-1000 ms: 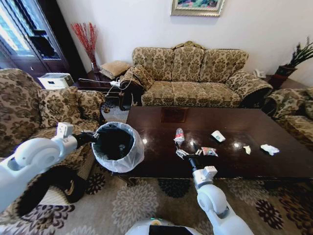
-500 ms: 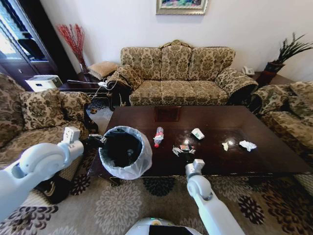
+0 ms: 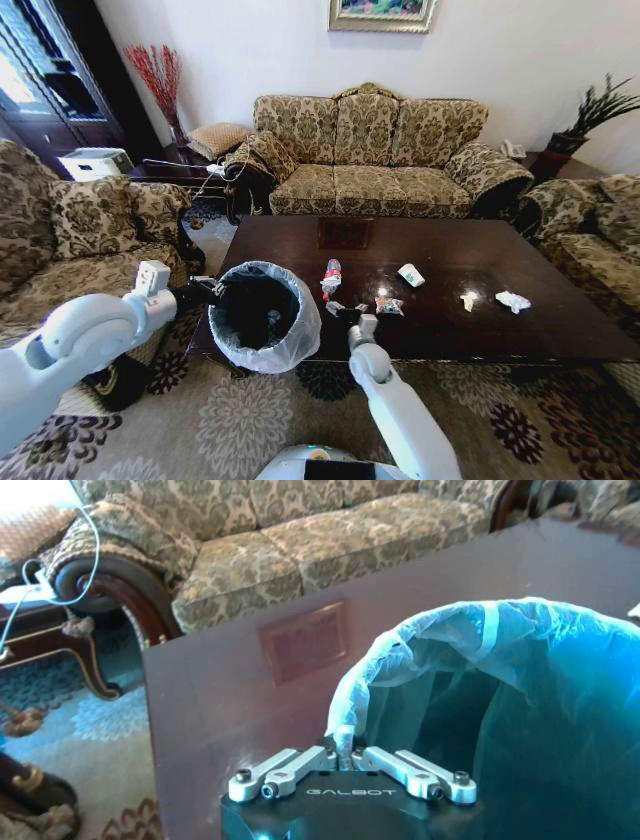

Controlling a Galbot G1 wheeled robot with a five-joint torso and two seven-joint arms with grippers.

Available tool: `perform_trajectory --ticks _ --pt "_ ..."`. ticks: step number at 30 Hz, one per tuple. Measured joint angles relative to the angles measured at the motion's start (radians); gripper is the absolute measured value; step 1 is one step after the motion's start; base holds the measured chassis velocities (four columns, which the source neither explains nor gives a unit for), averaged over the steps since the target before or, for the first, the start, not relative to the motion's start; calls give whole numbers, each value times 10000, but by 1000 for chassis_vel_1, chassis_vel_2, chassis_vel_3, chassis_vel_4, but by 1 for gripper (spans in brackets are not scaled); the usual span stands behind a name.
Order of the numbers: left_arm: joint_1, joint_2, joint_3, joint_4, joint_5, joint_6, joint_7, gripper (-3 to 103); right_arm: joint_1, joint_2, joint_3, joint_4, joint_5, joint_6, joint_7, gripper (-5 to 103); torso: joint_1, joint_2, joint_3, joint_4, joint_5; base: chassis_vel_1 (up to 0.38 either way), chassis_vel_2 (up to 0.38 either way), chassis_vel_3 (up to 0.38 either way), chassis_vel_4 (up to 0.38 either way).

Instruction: Move to the front of the table and place the trash on the table into the trash bin.

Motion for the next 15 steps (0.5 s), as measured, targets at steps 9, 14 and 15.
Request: perform_trajectory --ticks 9,14,15 --pt "41 161 -157 539 133 0 103 1 708 642 -176 -1308 -97 78 301 100 -1 0 0 5 -2 0 0 0 0" --pt "34 196 -75 408 98 -2 100 1 1021 856 -181 -1838 -134 84 319 88 -1 0 0 2 0 0 0 0 0" --pt "33 211 -67 408 96 -2 97 1 1092 896 -173 -1951 -126 96 312 82 -1 0 0 2 1 0 0 0 0"
